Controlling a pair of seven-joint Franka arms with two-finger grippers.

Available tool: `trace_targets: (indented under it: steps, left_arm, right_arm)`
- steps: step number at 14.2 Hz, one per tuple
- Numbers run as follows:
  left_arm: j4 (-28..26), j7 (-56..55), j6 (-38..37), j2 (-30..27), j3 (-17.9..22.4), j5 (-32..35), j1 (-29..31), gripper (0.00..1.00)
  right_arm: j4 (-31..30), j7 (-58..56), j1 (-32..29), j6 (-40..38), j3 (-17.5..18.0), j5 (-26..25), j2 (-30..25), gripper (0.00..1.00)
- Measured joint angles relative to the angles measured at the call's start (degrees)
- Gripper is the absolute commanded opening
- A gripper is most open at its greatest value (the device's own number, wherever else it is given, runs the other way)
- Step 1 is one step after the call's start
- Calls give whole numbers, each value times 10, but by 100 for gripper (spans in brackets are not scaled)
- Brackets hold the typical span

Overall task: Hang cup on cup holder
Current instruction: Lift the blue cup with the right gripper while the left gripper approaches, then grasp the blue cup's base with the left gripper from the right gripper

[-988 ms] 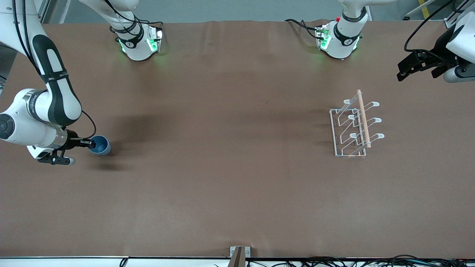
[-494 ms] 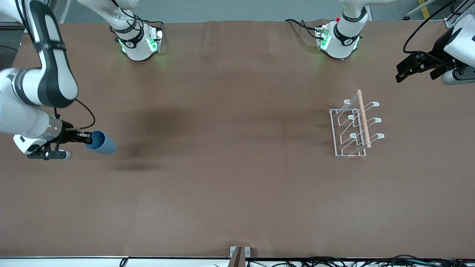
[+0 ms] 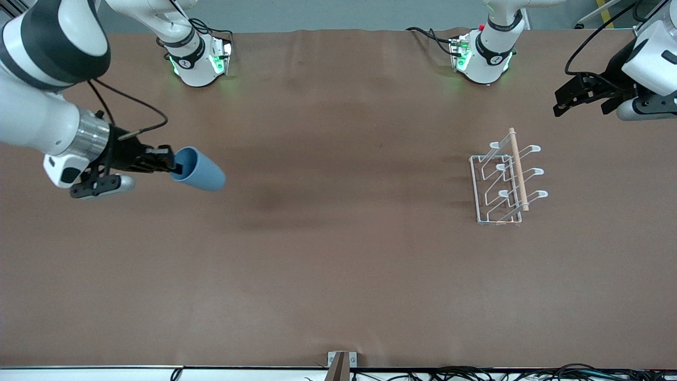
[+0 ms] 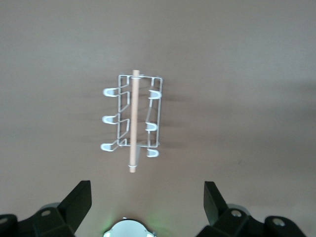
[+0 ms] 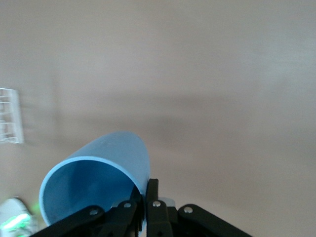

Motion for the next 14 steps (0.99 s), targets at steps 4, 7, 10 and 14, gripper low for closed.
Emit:
trace_targets:
  steps: [4, 7, 10, 14]
  left_arm:
    - [0, 0, -1, 29, -3, -71, -36, 100]
    - [0, 3, 19, 62, -8, -153, -68, 100]
    - [1, 45, 63, 83, -13, -237, -91, 100]
    - [8, 187, 93, 86, -27, -268, -96, 100]
  right_arm:
    - [42, 47, 73, 4, 1, 167, 6, 1]
    - [45, 49, 103, 41, 0, 329, 32, 1]
    - [52, 44, 136, 65, 0, 415, 68, 2]
    - [76, 39, 178, 71, 0, 446, 103, 2]
